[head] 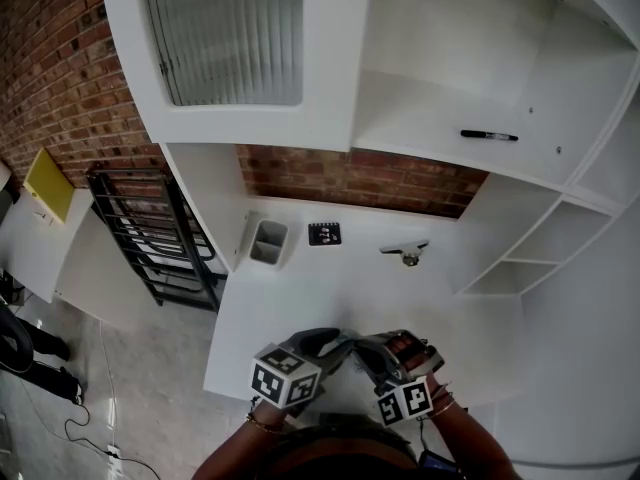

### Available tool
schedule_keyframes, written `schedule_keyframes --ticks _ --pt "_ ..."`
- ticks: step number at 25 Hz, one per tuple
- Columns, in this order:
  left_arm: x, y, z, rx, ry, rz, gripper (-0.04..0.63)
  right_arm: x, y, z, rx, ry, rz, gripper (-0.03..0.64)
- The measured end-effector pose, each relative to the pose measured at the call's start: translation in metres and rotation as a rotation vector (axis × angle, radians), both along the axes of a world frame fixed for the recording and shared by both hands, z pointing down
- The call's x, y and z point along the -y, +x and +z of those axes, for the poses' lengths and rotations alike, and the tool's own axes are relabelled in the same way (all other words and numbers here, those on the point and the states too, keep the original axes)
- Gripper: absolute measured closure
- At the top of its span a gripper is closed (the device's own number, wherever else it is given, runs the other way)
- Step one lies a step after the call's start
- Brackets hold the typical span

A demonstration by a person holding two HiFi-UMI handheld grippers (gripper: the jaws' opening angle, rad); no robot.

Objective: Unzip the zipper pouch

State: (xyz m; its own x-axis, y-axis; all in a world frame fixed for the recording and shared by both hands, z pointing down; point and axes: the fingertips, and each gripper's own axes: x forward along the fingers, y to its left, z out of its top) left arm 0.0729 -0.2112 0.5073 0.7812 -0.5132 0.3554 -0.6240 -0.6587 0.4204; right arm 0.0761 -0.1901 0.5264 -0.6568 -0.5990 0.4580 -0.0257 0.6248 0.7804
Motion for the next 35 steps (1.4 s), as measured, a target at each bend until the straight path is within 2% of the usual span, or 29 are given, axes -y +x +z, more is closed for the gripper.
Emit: schedule_keyframes --ticks 4,11,15,22,27,35 --pt "-0.0007 -0.0042 -0.0006 -0.079 -0.023 -0.014 0.491 0.0054 0.0034 -0.0018 0.005 0.006 0.018 0.607" --pt "-0.0013 -0.0030 -0.0009 -0.129 -0.059 0.003 0.506 0.0044 0.0041 -0.0016 -0.010 0.011 0.020 0.607" --pt "-0.0029 -0.0044 -0.0004 -0.192 -0.096 -0.013 0.511 0.0019 0.0058 -0.0010 -0.014 0.010 0.020 0.607" --pt "-0.0074 -0.0063 0.0018 -0.241 -0.134 -0.036 0.517 -0.0004 0.0073 0.0011 -0.022 0.012 0.024 0.607" --pt "-0.0086 -0.0071 0.0024 -0.323 -0.176 -0.046 0.525 0.0005 0.0089 -0.0003 -0.024 0.016 0.024 0.607" --pt "-0.0058 -0.0074 0.0058 -0.345 -0.189 -0.062 0.531 -0.0023 0.0071 0.0015 -0.029 0.018 0.007 0.607"
